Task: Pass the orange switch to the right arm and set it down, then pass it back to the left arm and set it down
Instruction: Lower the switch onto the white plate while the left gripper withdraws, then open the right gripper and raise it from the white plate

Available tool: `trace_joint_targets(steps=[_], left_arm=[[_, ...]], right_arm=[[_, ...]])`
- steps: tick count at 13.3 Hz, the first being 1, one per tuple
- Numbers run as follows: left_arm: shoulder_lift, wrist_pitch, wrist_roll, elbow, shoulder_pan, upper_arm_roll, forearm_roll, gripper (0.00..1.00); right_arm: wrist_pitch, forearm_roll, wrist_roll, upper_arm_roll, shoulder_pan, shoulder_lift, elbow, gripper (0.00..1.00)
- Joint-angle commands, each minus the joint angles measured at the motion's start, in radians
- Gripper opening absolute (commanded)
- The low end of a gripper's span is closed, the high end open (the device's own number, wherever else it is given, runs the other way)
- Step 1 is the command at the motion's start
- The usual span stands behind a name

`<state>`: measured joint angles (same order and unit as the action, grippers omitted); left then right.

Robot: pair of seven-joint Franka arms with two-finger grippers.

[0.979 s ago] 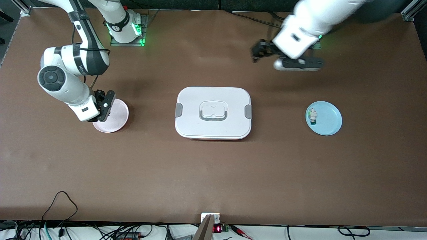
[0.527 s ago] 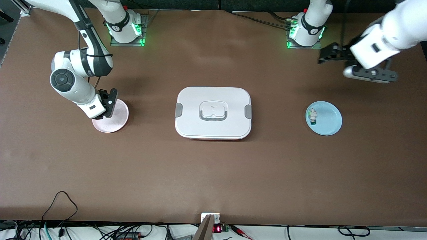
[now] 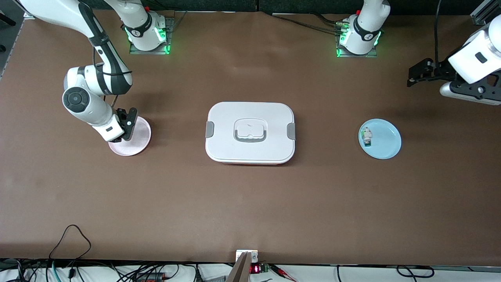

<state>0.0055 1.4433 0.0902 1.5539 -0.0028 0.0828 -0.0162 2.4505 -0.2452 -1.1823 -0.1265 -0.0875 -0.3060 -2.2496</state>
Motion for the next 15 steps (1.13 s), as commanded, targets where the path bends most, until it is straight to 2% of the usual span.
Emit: trace_joint_targets(steps=[1, 5, 6, 7, 8, 11, 15], left_arm=[[-0.002, 0.002, 0.011, -0.017, 0.068, 0.110, -0.091, 1.00], [0.018, 0.003, -0.081, -0.015, 0.086, 0.114, -0.038, 1.00], [0.018, 0.003, -0.082, -0.014, 0.087, 0.112, -0.025, 1.00], [0.019, 0.003, -0.081, -0.012, 0.108, 0.110, 0.017, 1.00], [0.022, 0.003, -0.079, -0.012, 0.106, 0.095, 0.047, 1.00], [0.028, 0.005, -0.083, -0.012, 0.052, 0.025, 0.051, 1.00], [0.030, -0.001, -0.070, -0.014, 0.050, 0.021, 0.047, 1.00]], right_arm=[[0.054, -0.019, -0.013, -0.007, -0.018, -0.036, -0.012, 0.30], [0.094, -0.020, -0.013, -0.007, -0.032, -0.068, -0.019, 0.31], [0.094, -0.019, -0.010, -0.007, -0.034, -0.070, -0.019, 0.35], [0.088, -0.019, 0.006, -0.007, -0.035, -0.068, -0.019, 0.77], [0.087, -0.017, 0.006, -0.005, -0.038, -0.064, -0.018, 1.00], [0.052, 0.000, 0.007, -0.005, -0.041, -0.027, -0.001, 1.00], [-0.051, 0.017, 0.113, -0.007, -0.040, 0.016, 0.105, 1.00]])
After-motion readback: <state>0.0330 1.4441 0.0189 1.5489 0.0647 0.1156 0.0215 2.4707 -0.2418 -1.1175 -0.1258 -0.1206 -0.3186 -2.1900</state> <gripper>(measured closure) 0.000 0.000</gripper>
